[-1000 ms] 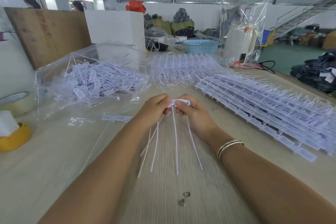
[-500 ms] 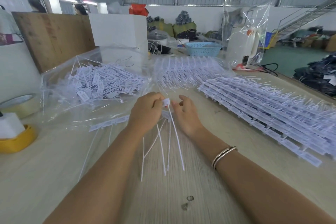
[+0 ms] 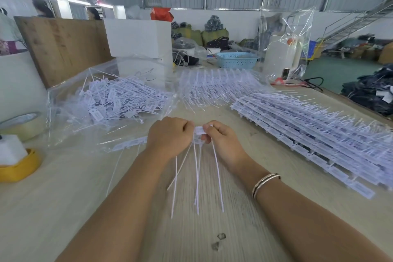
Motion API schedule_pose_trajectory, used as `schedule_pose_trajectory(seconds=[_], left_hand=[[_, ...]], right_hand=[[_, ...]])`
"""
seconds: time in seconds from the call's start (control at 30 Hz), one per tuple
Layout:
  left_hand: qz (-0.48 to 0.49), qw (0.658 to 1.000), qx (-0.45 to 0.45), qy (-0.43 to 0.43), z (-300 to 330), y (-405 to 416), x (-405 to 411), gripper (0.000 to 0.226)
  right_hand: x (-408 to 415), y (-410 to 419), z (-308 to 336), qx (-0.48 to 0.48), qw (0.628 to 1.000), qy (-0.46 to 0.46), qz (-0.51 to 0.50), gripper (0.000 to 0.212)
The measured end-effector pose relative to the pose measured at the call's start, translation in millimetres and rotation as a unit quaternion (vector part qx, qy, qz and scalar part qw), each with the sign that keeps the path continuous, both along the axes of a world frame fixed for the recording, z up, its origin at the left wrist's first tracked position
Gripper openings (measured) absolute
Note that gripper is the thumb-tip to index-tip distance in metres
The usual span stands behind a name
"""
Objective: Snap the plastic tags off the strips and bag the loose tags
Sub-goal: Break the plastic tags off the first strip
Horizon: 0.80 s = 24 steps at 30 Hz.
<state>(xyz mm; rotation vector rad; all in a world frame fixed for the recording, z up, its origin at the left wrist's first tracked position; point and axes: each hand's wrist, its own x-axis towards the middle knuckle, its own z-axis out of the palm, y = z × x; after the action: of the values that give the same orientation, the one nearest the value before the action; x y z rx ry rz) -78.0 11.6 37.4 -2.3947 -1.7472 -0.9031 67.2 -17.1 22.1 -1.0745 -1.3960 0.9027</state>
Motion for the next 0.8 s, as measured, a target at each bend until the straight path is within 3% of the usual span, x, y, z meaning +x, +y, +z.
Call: schedule_pose_trajectory(seconds=[0.23,0.43,0.6,0.7,0.8], left_hand=[[-0.028,0.998,-0.022,0.056,3.2,0.3,0.6,0.035],[-0.087,0.993,-0.058,-0.047,-5.9,0.5,-2.3,0.035],[-0.143,0.977,-0.100,-0.124,-6.4,1.1,3.0,0.036],[-0.160,0.962,-0.131,-0.177,-5.5,2.4,2.6,0.046],[-0.169,0.947,-0.154,-0.223,-4.2,4.1,3.2,0.041]], right_hand=[[3.1,3.7,-0.4,-0.020,0.998,0.056,-0.012,0.027],[8.1,6.0,-2.4,-0.035,0.996,0.046,0.072,0.034],[17.3,7.5,-2.9,-0.043,0.990,0.038,0.127,0.023],[16.6,6.3,-5.1,-0.017,0.992,0.027,0.120,0.018],[13.8,5.6,-4.6,0.012,0.995,0.019,0.101,0.019]])
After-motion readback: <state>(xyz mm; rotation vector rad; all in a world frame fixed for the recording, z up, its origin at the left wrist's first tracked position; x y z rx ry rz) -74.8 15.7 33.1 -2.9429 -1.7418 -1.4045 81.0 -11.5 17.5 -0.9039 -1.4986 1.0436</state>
